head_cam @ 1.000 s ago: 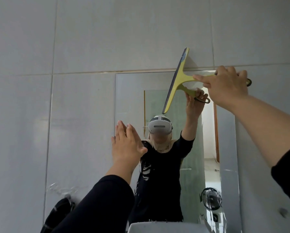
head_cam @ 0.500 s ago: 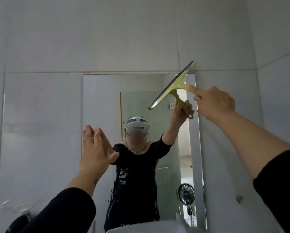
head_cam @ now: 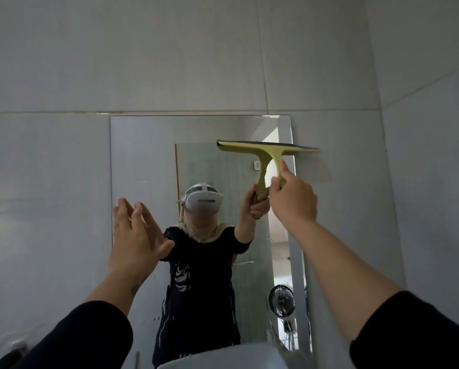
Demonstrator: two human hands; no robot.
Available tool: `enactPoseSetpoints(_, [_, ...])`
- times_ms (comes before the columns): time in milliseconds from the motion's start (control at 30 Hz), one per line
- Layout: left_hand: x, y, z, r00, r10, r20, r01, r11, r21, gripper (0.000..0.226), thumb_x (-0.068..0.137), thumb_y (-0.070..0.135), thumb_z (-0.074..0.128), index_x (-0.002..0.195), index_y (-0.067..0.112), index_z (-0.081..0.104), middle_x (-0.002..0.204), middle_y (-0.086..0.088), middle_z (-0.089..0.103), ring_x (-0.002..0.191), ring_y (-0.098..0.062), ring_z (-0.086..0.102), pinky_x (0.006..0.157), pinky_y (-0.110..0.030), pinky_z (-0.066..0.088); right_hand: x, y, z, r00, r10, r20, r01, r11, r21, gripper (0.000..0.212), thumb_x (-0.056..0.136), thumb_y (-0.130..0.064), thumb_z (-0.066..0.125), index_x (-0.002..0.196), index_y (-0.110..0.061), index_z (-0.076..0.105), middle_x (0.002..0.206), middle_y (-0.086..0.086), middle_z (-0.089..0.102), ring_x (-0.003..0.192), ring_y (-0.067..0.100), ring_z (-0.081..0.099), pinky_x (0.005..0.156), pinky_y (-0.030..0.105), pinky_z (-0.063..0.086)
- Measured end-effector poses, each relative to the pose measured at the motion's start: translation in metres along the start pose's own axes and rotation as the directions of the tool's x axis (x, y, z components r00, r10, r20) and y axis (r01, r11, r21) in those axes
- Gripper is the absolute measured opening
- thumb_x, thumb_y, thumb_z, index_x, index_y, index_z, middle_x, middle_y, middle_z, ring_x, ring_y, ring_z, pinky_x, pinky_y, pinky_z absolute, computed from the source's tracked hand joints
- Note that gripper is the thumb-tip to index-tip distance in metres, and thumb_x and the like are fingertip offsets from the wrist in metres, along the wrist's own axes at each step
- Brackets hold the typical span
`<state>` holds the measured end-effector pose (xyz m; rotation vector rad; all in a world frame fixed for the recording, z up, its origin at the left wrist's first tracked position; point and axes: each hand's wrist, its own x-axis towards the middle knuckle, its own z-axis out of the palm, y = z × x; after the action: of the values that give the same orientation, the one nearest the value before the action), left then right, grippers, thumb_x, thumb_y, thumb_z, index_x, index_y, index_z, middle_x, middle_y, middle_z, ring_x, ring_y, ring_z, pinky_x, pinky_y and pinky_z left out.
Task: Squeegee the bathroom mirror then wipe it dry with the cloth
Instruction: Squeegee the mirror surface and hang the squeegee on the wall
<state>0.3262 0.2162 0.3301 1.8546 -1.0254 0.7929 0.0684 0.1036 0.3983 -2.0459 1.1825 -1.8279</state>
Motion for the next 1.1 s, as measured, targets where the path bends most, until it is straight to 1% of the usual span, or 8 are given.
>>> enactPoseSetpoints(67, [-0.001,0.001,-0.002,1.0,-0.009,0.01,0.009,1.0,0.001,0.111,0.071,0.046,0.077,0.149,0.014,0.006,0.158,-0.002,-0.02,0.144,-0.017,-0.021,0.117,-0.038,0.008,-0.016,-0.009,0.008,1.0,0.02,-0.007,-0.019,0.998,0.056,0.048,0.1,-0.029,0.039,0.147,-0.032,0.032,0.103,0.009,0.068,0.102,0.03,0.061,0.085,0.033,0.046])
enactPoseSetpoints(200, [-0.001,0.001,-0.007,0.999,-0.007,0.033,0.007,1.0,-0.017,0.106,0.074,0.046,0.075,0.149,0.014,0.007,0.158,0.0,-0.018,0.145,-0.017,-0.017,0.117,-0.039,0.013,-0.043,-0.031,0.027,0.999,0.052,0.008,-0.053,0.99,0.133,0.049,0.102,-0.028,0.037,0.15,-0.026,0.026,0.084,0.001,0.058,0.085,0.018,0.058,0.071,0.023,0.038])
enactPoseSetpoints(333, [-0.002,-0.001,-0.017,0.998,-0.008,0.057,0.012,0.998,-0.06,0.098,0.076,0.043,0.073,0.147,0.015,0.011,0.159,0.001,-0.012,0.146,-0.016,-0.01,0.116,-0.042,0.02,-0.061,-0.056,0.056,0.999,0.04,0.01,-0.041,0.974,0.222,0.05,0.102,-0.03,0.037,0.15,-0.026,0.024,0.091,0.003,0.066,0.086,0.019,0.065,0.074,0.028,0.05])
enactPoseSetpoints(467, [-0.007,-0.007,-0.026,1.0,0.004,0.026,-0.002,0.998,-0.067,0.09,0.079,0.041,0.071,0.146,0.017,0.016,0.16,0.0,-0.004,0.147,-0.016,-0.004,0.118,-0.044,0.017,-0.079,-0.087,0.079,0.999,-0.006,0.053,-0.006,0.973,0.23,0.049,0.101,-0.033,0.037,0.148,-0.03,0.025,0.093,0.005,0.064,0.084,0.019,0.063,0.066,0.03,0.049])
enactPoseSetpoints(600, [-0.016,-0.013,-0.034,0.999,-0.009,0.034,0.011,0.998,-0.059,0.088,0.081,0.041,0.068,0.147,0.015,0.015,0.16,-0.004,-0.003,0.147,-0.02,-0.003,0.118,-0.048,0.016,-0.09,-0.11,0.088,0.996,-0.073,0.049,0.058,0.964,0.258,0.048,0.1,-0.026,0.041,0.147,-0.022,0.03,0.095,0.008,0.067,0.09,0.022,0.065,0.081,0.04,0.055])
enactPoseSetpoints(767, [-0.022,-0.02,-0.046,0.998,-0.024,0.057,0.024,1.0,-0.012,0.087,0.085,0.032,0.065,0.149,0.011,0.01,0.16,-0.009,-0.006,0.147,-0.022,-0.007,0.118,-0.05,0.01,-0.106,-0.12,0.098,0.954,-0.26,0.152,0.242,0.962,0.127,0.048,0.099,-0.027,0.043,0.146,-0.023,0.033,0.108,0.01,0.064,0.107,0.029,0.059,0.09,0.046,0.051])
enactPoseSetpoints(933, [-0.03,-0.02,-0.045,0.994,-0.051,0.098,0.049,0.998,0.027,0.088,0.086,0.039,0.061,0.149,0.011,0.005,0.16,-0.009,-0.008,0.147,-0.023,-0.008,0.118,-0.05,0.01,-0.09,-0.107,0.077,0.907,-0.359,0.219,0.377,0.925,-0.044,0.047,0.1,-0.025,0.041,0.145,-0.035,0.033,0.113,0.007,0.062,0.101,0.028,0.059,0.072,0.033,0.044])
enactPoseSetpoints(1100, [-0.036,-0.005,-0.04,0.993,-0.028,0.115,0.025,0.999,0.026,0.087,0.088,0.034,0.061,0.149,0.011,0.004,0.159,-0.007,-0.006,0.147,-0.023,-0.005,0.117,-0.051,0.013,-0.067,-0.09,0.044,0.871,-0.389,0.301,0.46,0.862,-0.215,0.051,0.097,-0.024,0.044,0.141,-0.047,0.035,0.117,0.002,0.059,0.101,0.027,0.059,0.07,0.032,0.04])
